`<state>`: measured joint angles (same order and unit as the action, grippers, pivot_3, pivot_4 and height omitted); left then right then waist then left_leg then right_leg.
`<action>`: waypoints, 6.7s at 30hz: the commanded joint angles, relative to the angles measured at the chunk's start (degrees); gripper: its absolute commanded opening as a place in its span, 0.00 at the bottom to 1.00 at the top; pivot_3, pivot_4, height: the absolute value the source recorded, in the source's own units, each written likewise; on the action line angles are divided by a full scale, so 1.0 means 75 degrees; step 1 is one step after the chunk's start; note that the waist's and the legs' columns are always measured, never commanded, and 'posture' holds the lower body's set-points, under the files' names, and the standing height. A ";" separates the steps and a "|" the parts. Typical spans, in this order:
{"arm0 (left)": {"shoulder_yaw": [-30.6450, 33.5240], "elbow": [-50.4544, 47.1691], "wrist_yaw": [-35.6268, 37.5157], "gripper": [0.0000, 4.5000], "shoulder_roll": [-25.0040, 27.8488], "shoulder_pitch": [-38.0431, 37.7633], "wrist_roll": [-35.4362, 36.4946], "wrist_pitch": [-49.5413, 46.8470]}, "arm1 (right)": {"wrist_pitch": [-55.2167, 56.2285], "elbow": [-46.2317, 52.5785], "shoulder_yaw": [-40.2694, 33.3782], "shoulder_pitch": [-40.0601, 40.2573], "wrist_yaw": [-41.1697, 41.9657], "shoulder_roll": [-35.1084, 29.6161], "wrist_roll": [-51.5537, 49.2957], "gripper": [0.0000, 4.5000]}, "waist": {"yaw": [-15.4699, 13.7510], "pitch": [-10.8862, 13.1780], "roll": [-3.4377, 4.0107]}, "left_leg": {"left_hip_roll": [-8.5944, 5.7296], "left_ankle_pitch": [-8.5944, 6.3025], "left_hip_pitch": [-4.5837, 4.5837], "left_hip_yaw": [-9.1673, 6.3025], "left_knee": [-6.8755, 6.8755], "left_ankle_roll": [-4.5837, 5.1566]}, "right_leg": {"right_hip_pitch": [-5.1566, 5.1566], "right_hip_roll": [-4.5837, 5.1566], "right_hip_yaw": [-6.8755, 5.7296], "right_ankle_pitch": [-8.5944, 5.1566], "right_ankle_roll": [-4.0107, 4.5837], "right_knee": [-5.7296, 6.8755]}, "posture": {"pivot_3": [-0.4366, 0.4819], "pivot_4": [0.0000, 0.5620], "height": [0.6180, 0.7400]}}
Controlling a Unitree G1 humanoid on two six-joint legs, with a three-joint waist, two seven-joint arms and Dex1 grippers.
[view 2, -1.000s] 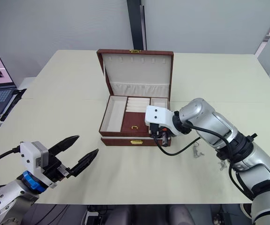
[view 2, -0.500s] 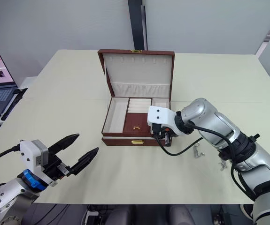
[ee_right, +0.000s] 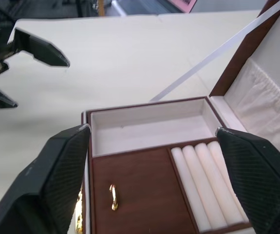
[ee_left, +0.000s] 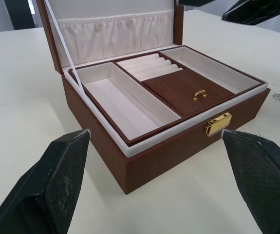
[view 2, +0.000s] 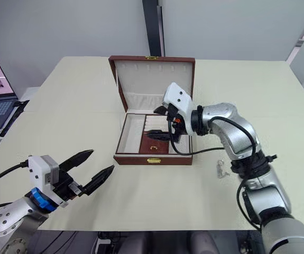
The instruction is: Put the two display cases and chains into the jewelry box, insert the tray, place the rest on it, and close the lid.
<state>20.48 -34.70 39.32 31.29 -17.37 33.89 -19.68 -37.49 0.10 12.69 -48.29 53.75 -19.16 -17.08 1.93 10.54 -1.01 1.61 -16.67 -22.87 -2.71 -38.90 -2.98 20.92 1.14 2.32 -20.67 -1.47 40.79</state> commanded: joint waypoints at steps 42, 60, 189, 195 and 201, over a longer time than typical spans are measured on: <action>0.1061 0.3506 0.1775 1.00 0.2679 0.1818 -0.0131 -0.0460 | 0.1781 -0.0619 -0.3176 0.3035 0.1274 -0.3520 -0.0763 0.96 | 0.0025 0.0006 0.0001 | 0.0003 0.0000 -0.0005 0.0026 0.0014 0.0001 | 0.0026 0.0000 0.0016 0.0000 0.0000 0.0005 | 0.48 0.27 1.00; 0.2078 0.5881 0.2109 1.00 0.3182 0.2107 -0.0792 0.0550 | 0.2791 -0.2052 -0.4827 0.5025 0.0740 -0.4241 -0.0656 1.00 | 0.0034 0.0008 0.0002 | 0.0007 0.0000 0.0002 0.0048 0.0015 0.0000 | 0.0027 -0.0002 0.0018 0.0000 0.0000 0.0011 | 0.48 0.27 1.00; -0.1628 0.0134 0.0673 1.00 0.0423 0.1374 0.0073 0.0225 | 0.0630 0.4695 -0.2841 0.5841 -0.3374 -0.1247 -0.2462 0.00 | -0.0012 -0.0076 -0.0009 | 0.0002 -0.0001 0.0172 0.0007 0.0115 -0.0001 | -0.0178 -0.0011 0.0010 -0.0002 0.0000 -0.0113 | 0.48 0.27 1.00; -0.0823 -0.0704 -0.0277 1.00 0.0166 0.0280 0.0170 -0.0011 | -0.0300 0.3824 -0.1519 0.3863 -0.3277 -0.0865 -0.2514 0.00 | -0.0005 -0.0071 -0.0018 | -0.0004 -0.0001 0.0153 -0.0004 0.0111 -0.0001 | -0.0166 -0.0006 0.0010 -0.0002 0.0000 -0.0118 | 0.48 0.27 1.00; -0.0199 -0.1292 -0.1010 1.00 -0.0343 -0.0769 0.0223 0.0052 | -0.0468 0.2845 -0.0485 0.2310 -0.2909 -0.0173 -0.2237 0.00 | -0.0017 -0.0065 -0.0015 | 0.0000 -0.0001 0.0139 -0.0016 0.0112 -0.0001 | -0.0153 -0.0008 0.0006 -0.0002 0.0000 -0.0123 | 0.48 0.27 1.00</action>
<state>17.63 -41.70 32.91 29.08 -22.76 35.10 -20.03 -41.68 21.17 7.80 -29.41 31.01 -21.08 -34.45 1.80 10.05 -1.13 1.59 -16.67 -21.83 -2.78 -38.06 -2.99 19.78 1.09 2.42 -20.69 -1.47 39.88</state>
